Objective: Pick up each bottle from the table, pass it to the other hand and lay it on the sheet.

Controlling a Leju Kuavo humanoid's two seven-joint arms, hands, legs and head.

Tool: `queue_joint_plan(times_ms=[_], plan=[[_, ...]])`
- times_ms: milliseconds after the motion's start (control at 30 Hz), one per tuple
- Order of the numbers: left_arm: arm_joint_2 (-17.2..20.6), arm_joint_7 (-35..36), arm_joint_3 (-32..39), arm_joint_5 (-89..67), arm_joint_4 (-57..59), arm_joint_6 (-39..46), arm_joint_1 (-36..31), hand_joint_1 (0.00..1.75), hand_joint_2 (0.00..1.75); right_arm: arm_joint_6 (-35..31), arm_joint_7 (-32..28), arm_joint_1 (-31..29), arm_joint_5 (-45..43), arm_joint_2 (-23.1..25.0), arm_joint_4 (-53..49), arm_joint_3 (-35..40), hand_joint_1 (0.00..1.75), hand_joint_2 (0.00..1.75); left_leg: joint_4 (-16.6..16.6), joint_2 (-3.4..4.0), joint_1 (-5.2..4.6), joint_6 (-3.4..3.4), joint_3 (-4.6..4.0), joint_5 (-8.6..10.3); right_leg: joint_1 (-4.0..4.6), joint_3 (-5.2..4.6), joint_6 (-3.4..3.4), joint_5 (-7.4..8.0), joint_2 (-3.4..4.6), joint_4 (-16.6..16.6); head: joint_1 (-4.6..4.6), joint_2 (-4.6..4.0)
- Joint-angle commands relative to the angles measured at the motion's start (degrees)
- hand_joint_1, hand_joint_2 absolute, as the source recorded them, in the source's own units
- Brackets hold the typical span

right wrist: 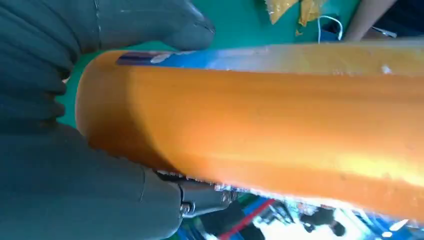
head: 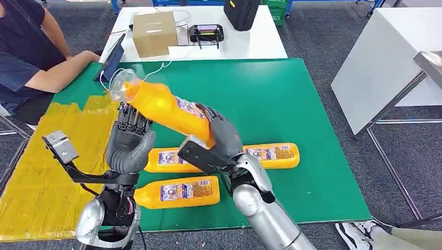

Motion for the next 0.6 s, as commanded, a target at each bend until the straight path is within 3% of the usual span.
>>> queue_joint_plan(times_ms=[33,300,333,600], plan=[[0.3,4.0,-3.2,-0.1,8.2,1.9,-5.8,0.00,1.75,-1.0,0.3,-6.3,3.1,1.4,12.4,15.6,1.75,1.75,0.0,-0.01,0.02,-0.05,0.13,0.00,0.00,0.10,-0.07,0.00,0.20,0.0,0.00,0.00],[0.9,4.0,-5.4,0.0,8.0,1.9,-6.0,0.05,1.75,-1.9,2.0,-8.0,0.4,0.9,11.7,16.8,1.75,1.75,0.0,-0.12,0.06,-0.05,0.11,-0.04,0.02,0.15,-0.09,-0.05,0.22,0.0,0.00,0.00],[0.9,3.5,-5.4,-0.2,7.7,1.9,-5.9,1.75,1.75,-1.9,2.1,-7.9,0.1,0.8,11.6,16.5,1.75,1.75,0.0,-0.09,0.03,-0.04,0.06,-0.01,0.01,0.10,-0.06,-0.04,0.15,0.0,-0.02,0.00],[1.3,2.1,-5.2,0.4,7.1,0.5,-4.7,1.75,1.75,-2.0,2.5,-7.6,-1.1,-0.2,11.6,15.1,1.75,1.75,0.0,-0.12,0.02,-0.05,0.05,0.01,0.00,0.07,-0.07,-0.03,0.11,0.0,-0.02,0.00]])
